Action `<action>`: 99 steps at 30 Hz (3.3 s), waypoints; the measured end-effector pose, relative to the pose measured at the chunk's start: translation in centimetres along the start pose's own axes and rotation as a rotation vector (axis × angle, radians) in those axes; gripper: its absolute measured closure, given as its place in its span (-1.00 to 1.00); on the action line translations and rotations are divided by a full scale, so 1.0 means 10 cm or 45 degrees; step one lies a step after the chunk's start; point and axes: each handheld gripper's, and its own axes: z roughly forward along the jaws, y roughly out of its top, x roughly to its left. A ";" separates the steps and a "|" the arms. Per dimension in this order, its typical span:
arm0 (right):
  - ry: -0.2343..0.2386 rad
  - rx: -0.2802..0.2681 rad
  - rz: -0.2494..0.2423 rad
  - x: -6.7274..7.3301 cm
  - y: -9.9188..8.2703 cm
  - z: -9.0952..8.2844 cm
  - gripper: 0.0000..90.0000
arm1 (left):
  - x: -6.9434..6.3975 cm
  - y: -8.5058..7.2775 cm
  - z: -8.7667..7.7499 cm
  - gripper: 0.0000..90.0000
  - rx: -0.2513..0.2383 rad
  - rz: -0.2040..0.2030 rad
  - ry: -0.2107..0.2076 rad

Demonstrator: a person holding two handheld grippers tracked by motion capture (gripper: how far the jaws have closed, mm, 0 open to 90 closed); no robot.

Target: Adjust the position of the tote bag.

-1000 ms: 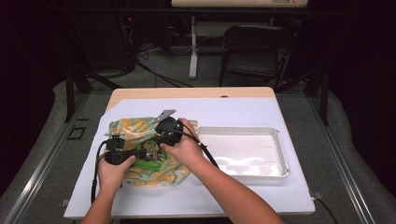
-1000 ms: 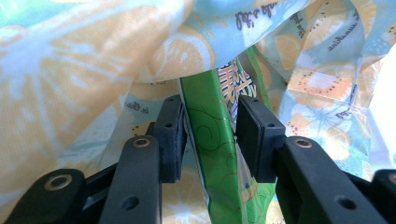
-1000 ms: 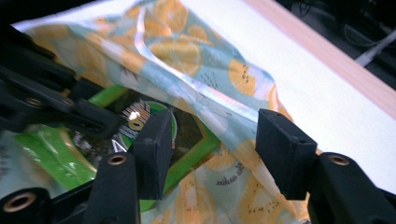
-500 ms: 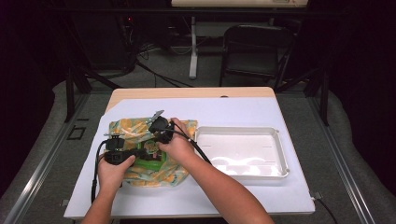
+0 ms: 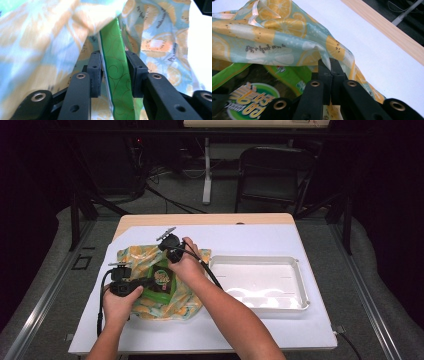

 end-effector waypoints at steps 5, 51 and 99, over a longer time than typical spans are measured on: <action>0.007 -0.007 0.044 -0.08 0.00 -0.03 0.99 | 0.00 0.03 -0.07 0.61 -0.007 0.012 -0.016; 0.038 0.037 0.103 -0.15 -0.11 0.01 0.50 | -0.13 0.15 -0.59 0.61 -0.130 0.130 0.004; 0.239 -0.280 0.145 -0.46 -1.25 -1.17 0.35 | -0.33 0.12 -0.64 0.61 -0.200 0.204 0.033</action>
